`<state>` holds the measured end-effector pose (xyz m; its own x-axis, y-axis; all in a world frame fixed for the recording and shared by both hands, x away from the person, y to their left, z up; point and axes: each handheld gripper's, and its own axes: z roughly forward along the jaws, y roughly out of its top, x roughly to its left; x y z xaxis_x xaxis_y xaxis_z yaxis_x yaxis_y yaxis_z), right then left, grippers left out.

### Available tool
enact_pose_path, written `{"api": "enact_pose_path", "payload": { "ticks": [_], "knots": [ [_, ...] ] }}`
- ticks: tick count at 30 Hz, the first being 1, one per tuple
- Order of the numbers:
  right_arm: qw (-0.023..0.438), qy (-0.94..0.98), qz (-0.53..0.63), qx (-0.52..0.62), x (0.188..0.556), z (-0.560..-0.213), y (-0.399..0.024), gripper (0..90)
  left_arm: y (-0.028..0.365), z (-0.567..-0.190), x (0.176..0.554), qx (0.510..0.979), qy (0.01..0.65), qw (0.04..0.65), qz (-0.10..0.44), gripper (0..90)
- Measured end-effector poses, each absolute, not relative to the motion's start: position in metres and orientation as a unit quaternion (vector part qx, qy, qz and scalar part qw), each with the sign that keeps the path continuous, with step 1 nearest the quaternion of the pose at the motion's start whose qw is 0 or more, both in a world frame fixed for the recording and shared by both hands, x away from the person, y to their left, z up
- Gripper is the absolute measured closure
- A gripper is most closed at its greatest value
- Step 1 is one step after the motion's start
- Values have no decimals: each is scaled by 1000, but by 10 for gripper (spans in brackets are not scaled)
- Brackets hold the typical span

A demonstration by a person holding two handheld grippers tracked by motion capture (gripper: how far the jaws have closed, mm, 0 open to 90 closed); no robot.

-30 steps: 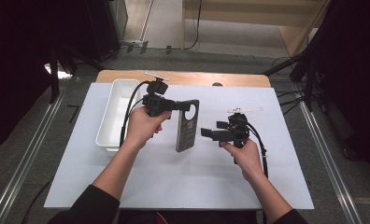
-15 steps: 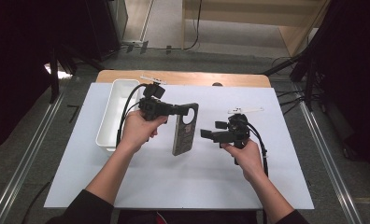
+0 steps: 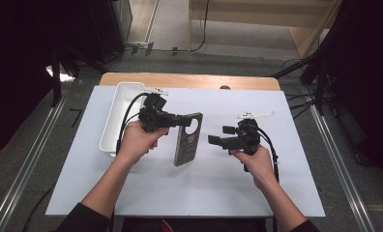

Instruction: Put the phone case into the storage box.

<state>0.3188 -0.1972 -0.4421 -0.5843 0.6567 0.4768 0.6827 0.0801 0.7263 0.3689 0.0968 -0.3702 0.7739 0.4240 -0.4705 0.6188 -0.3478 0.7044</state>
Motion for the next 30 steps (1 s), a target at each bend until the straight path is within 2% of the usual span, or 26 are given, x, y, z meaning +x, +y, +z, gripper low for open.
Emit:
{"api": "enact_pose_path", "payload": {
  "ticks": [30],
  "knots": [
    [-4,-752,-511,-415,313,-426,-183,63,91,-378,362,825,256,485,-141,790]
  ]
}}
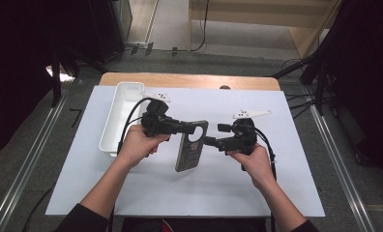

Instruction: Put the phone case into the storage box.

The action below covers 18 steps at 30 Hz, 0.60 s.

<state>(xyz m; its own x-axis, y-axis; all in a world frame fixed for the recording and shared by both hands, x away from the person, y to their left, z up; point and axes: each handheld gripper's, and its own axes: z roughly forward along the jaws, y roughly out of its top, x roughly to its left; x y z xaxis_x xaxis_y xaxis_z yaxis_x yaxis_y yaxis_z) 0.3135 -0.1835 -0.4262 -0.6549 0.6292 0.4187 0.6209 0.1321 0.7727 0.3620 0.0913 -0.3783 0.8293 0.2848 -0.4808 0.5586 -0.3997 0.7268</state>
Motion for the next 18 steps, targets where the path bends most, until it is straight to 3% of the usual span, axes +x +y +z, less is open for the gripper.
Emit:
{"api": "enact_pose_path", "payload": {
  "ticks": [4,6,12,18],
  "knots": [
    [2,754,510,414,314,-427,-183,68,89,-378,361,824,253,485,-145,790],
    [2,755,510,412,314,-427,-183,146,89,-378,361,826,249,485,-146,790],
    [-2,755,513,410,314,-427,-181,158,87,-380,361,826,240,486,-152,790],
    [-8,756,521,397,315,-428,-181,275,86,-380,360,828,229,487,-156,789]
  ]
}}
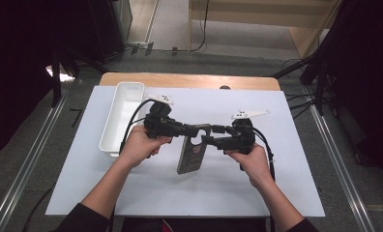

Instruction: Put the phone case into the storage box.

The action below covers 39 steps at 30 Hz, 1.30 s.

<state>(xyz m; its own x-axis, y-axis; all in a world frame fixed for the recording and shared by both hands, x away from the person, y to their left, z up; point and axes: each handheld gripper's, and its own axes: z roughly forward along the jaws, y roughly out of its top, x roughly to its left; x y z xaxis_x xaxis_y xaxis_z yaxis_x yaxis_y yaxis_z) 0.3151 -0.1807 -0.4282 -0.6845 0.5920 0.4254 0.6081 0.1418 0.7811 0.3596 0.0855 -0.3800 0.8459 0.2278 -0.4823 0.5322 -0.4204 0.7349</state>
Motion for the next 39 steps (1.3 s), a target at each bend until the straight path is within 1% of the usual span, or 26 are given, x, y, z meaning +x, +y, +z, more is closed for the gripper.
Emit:
{"api": "enact_pose_path", "payload": {
  "ticks": [16,24,30,39],
  "knots": [
    [20,-760,-535,-369,318,-431,-177,549,83,-379,358,824,222,496,-160,789],
    [19,-761,-540,-358,319,-431,-175,665,83,-379,358,820,215,504,-164,789],
    [20,-756,-546,-362,319,-430,-177,690,83,-379,357,821,213,504,-162,787],
    [17,-756,-540,-369,318,-428,-178,700,83,-379,357,823,213,504,-152,786]
  ]
}}
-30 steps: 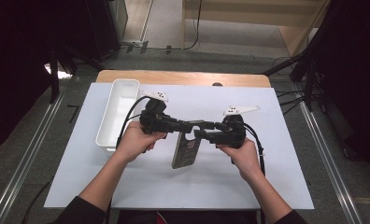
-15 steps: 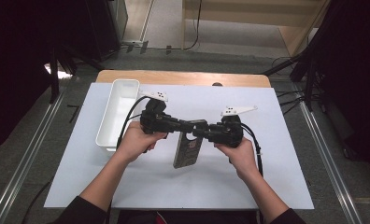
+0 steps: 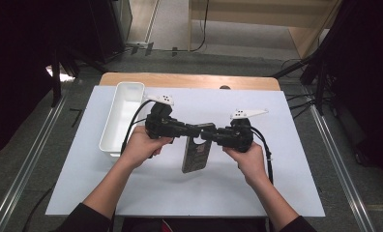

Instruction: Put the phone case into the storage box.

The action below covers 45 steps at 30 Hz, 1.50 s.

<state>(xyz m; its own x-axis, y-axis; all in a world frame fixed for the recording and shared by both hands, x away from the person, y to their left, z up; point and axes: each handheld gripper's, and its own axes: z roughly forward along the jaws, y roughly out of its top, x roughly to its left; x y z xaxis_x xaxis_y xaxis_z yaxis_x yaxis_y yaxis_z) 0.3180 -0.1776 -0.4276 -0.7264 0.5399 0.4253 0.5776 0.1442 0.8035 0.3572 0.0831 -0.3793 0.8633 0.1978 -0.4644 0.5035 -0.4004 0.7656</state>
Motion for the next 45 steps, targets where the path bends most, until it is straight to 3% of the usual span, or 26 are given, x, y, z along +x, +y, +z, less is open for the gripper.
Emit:
{"api": "enact_pose_path", "payload": {
  "ticks": [6,22,45],
  "knots": [
    [12,-762,-533,-369,318,-426,-177,705,83,-378,355,826,210,508,-123,732],
    [1,-765,-526,-372,317,-422,-181,705,73,-375,349,839,193,506,-59,272],
    [-16,-763,-498,-412,319,-418,-193,704,77,-380,354,838,237,486,-65,271]
  ]
}}
